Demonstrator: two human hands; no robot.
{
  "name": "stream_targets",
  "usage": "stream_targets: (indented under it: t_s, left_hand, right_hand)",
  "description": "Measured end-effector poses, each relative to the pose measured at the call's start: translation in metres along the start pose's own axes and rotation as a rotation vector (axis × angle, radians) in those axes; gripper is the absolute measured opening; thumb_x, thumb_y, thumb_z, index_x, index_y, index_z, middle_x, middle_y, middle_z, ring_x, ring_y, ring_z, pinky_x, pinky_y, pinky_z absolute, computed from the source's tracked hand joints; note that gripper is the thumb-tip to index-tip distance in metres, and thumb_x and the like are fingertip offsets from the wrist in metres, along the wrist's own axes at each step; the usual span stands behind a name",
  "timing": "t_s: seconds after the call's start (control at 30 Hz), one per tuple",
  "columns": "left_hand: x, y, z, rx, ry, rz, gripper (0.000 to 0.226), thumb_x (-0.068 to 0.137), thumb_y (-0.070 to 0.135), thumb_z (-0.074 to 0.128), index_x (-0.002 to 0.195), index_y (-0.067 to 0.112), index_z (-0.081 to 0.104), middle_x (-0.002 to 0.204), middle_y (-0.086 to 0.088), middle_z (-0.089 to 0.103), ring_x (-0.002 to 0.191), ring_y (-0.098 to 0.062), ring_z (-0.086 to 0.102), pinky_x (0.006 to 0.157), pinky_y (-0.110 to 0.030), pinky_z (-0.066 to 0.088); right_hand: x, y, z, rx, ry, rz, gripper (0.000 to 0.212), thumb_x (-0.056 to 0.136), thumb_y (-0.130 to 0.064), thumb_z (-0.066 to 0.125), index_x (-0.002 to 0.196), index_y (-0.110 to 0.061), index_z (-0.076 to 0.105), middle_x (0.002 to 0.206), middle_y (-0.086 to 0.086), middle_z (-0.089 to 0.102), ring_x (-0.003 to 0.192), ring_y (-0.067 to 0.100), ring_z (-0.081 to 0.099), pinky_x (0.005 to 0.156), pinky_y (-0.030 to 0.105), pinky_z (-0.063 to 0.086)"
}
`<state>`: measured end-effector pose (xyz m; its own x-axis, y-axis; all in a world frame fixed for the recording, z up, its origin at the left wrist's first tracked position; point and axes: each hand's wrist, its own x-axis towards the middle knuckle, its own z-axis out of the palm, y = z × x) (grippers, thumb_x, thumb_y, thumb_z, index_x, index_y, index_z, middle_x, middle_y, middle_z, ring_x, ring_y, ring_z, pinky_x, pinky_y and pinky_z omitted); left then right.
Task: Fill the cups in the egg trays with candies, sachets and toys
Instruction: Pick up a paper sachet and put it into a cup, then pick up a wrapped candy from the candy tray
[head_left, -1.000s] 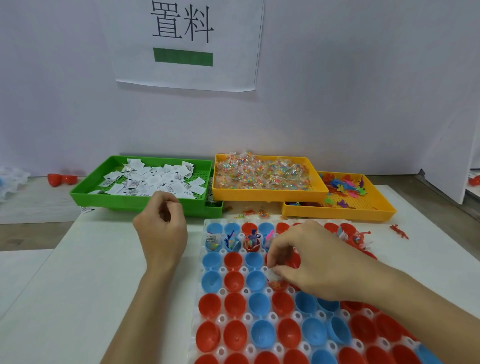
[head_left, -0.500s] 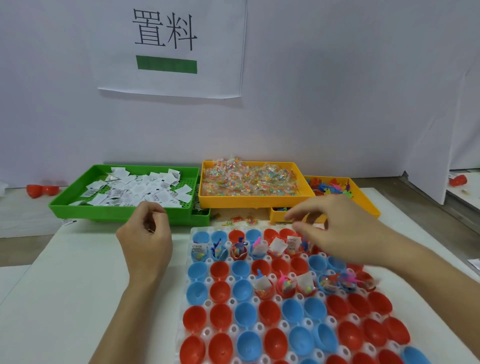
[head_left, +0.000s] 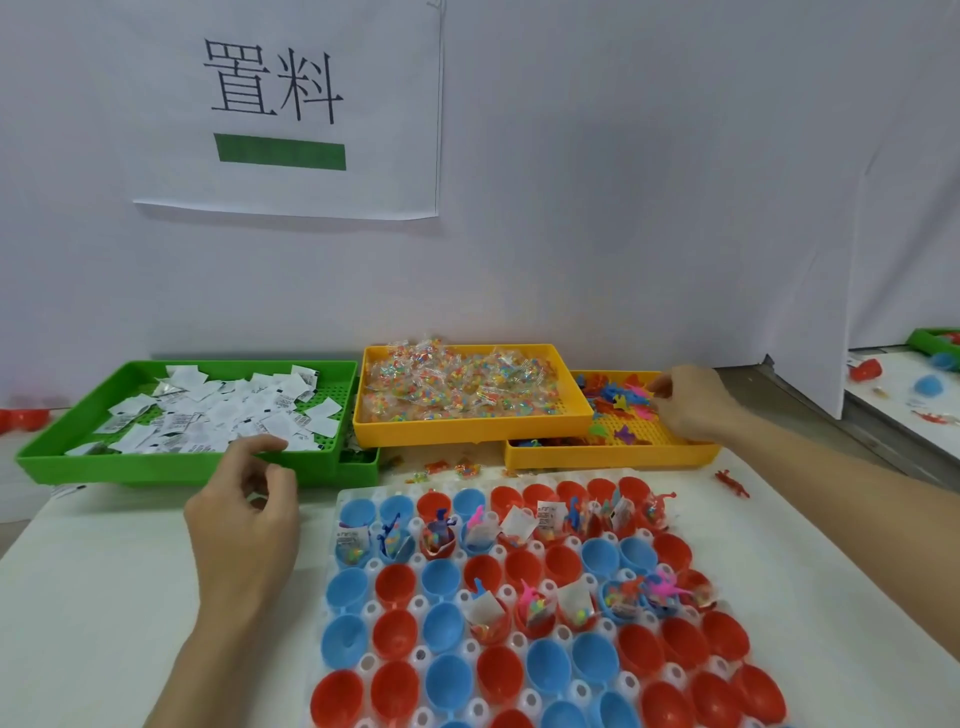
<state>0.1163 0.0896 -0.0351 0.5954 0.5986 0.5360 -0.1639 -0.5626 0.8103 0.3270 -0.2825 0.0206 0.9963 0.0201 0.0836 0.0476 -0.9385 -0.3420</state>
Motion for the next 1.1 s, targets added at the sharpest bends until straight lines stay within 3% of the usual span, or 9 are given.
stream_targets:
  t_s: [0.13,0.23,0.37,0.57,0.67,0.8,0.97,1.1]
  left_hand:
    - [0.001,0.0,0.0,0.014,0.003,-0.011,0.026,0.089,-0.006,0.055,0.095,0.018,0.064,0.072,-0.009,0.064,0.068,-0.019,0.055,0.058,-0.024,0.041]
    - [0.001,0.0,0.0,0.021,0.011,-0.011,0.025,0.089,-0.007,0.055,0.095,0.016,0.064,0.071,-0.008,0.063,0.068,-0.018,0.055,0.055,-0.017,0.039]
    - [0.001,0.0,0.0,0.026,0.006,-0.003,0.023,0.089,-0.005,0.055,0.095,0.016,0.064,0.07,-0.006,0.063,0.069,-0.015,0.055,0.054,-0.014,0.037]
    - [0.0,0.003,0.0,-0.009,0.018,-0.02,0.022,0.08,0.019,0.047,0.093,0.016,0.065,0.07,-0.005,0.062,0.068,-0.011,0.054,0.058,-0.013,0.038]
    - [0.0,0.004,0.0,-0.017,0.019,-0.019,0.022,0.08,0.019,0.047,0.093,0.016,0.064,0.07,-0.005,0.062,0.067,-0.01,0.053,0.056,-0.012,0.037]
    - [0.0,0.003,0.0,-0.028,0.016,-0.026,0.021,0.08,0.019,0.047,0.093,0.018,0.064,0.07,-0.006,0.062,0.066,-0.012,0.053,0.055,-0.013,0.036]
    - [0.0,0.003,0.0,-0.03,0.012,-0.018,0.021,0.08,0.02,0.047,0.093,0.02,0.063,0.069,-0.006,0.063,0.066,-0.012,0.054,0.055,-0.012,0.037]
    - [0.0,0.004,-0.001,-0.035,0.016,-0.019,0.019,0.081,0.018,0.048,0.093,0.018,0.063,0.068,-0.006,0.062,0.066,-0.014,0.053,0.054,-0.012,0.036]
  right_hand:
    - [0.011,-0.006,0.01,-0.015,-0.037,-0.043,0.038,0.1,-0.005,0.054,0.137,-0.005,0.056,0.137,0.014,0.059,0.12,0.029,0.057,0.1,0.038,0.049]
    - [0.015,-0.009,0.019,-0.017,-0.044,-0.094,0.04,0.099,0.001,0.051,0.139,-0.003,0.054,0.139,0.015,0.057,0.125,0.031,0.054,0.104,0.039,0.046]
    - [0.018,-0.014,0.025,-0.022,-0.006,-0.132,0.035,0.097,-0.004,0.059,0.132,-0.003,0.06,0.128,0.015,0.064,0.114,0.028,0.059,0.092,0.033,0.048]
    - [0.019,-0.007,0.024,0.026,0.019,-0.121,0.026,0.096,-0.005,0.062,0.121,-0.003,0.068,0.124,0.016,0.065,0.109,0.026,0.06,0.083,0.029,0.046]
    - [0.016,-0.002,0.02,0.147,0.115,-0.092,0.022,0.092,-0.009,0.069,0.113,-0.005,0.073,0.116,0.014,0.069,0.098,0.021,0.061,0.08,0.029,0.046]
    - [0.007,-0.001,0.007,0.38,0.227,-0.038,0.017,0.084,-0.014,0.078,0.101,-0.01,0.078,0.095,0.003,0.071,0.075,0.003,0.056,0.063,0.018,0.042]
    - [-0.01,-0.013,-0.013,0.755,0.152,0.017,0.014,0.083,-0.013,0.078,0.097,-0.013,0.076,0.091,0.003,0.074,0.079,0.014,0.07,0.065,0.023,0.055]
    - [-0.041,-0.041,-0.023,0.937,0.018,-0.098,0.011,0.083,-0.007,0.074,0.086,-0.017,0.074,0.091,0.011,0.076,0.077,0.017,0.075,0.064,0.02,0.06]
